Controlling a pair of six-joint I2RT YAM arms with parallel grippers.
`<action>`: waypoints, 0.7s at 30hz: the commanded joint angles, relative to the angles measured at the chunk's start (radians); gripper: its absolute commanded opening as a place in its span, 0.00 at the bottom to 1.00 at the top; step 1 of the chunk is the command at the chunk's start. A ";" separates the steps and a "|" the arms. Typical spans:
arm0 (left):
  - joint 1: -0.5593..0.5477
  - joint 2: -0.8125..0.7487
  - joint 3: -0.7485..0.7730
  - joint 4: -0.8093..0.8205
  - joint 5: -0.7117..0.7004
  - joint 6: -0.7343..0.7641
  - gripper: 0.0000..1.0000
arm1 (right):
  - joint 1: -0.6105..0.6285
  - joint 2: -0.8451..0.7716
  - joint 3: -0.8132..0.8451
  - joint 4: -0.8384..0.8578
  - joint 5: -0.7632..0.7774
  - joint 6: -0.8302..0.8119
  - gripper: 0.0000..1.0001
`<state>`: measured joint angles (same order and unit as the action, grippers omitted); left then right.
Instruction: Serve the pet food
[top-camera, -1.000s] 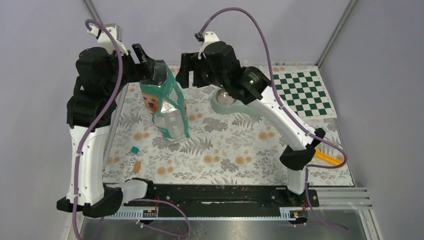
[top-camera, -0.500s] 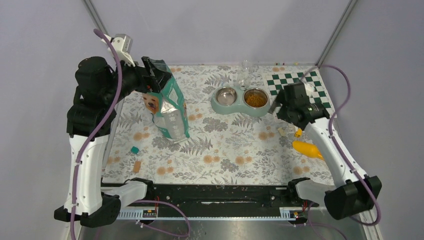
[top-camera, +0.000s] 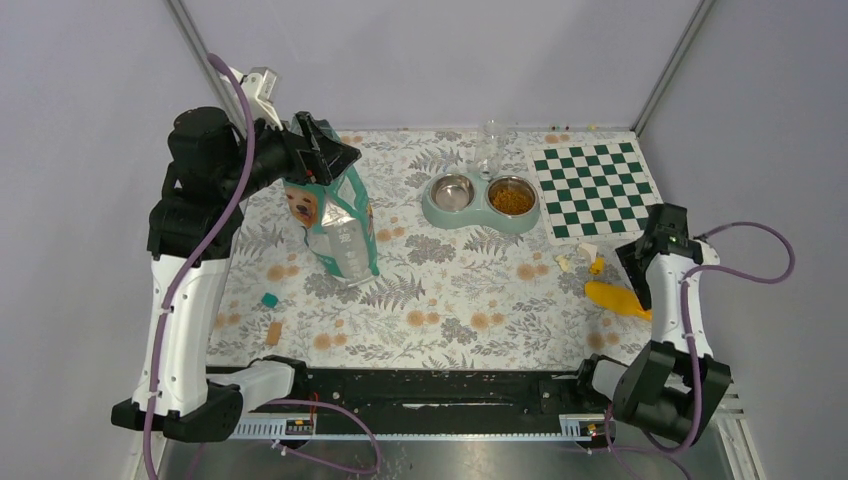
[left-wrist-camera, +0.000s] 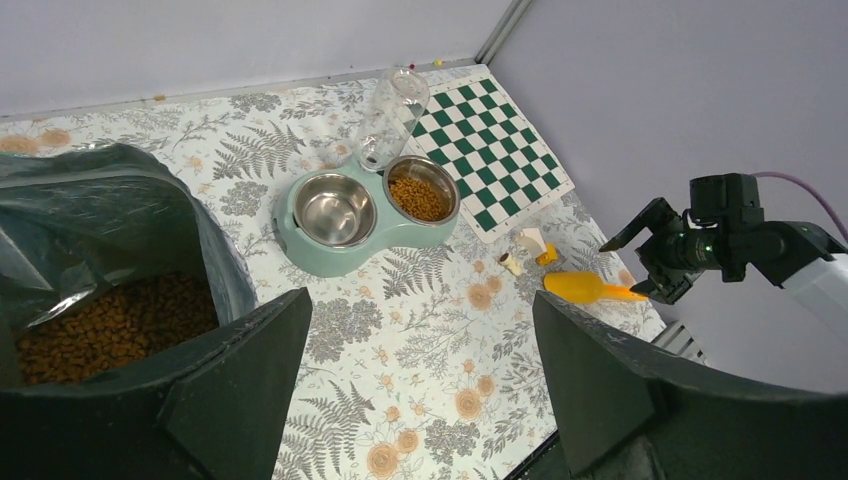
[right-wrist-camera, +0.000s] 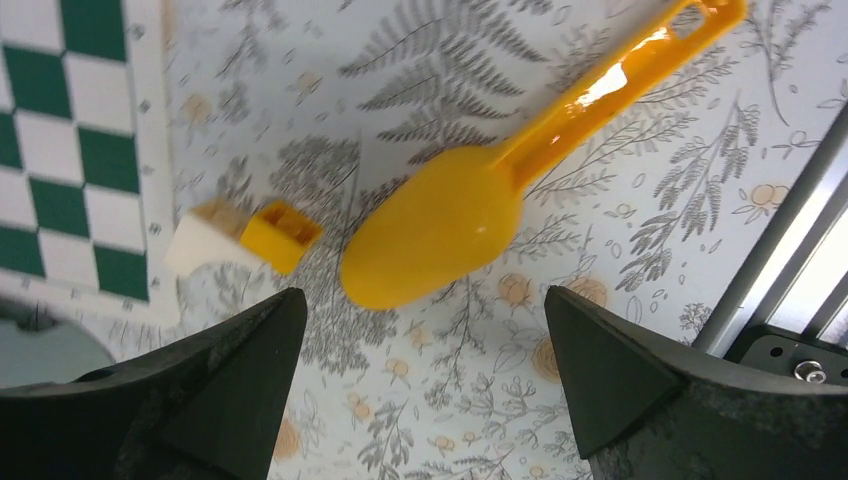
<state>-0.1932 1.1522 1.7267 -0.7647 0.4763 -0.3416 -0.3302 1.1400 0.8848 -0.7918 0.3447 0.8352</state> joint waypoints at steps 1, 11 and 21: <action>-0.003 0.001 0.010 0.063 0.035 -0.020 0.83 | -0.107 0.048 -0.030 0.040 0.033 0.079 0.97; -0.003 0.019 0.013 0.063 0.016 -0.024 0.83 | -0.209 0.115 -0.121 0.154 -0.011 0.135 0.82; -0.002 0.031 0.014 0.064 0.006 -0.019 0.83 | -0.238 0.240 -0.168 0.296 -0.016 0.137 0.74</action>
<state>-0.1944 1.1797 1.7267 -0.7528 0.4782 -0.3592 -0.5621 1.3437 0.7231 -0.5610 0.3210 0.9440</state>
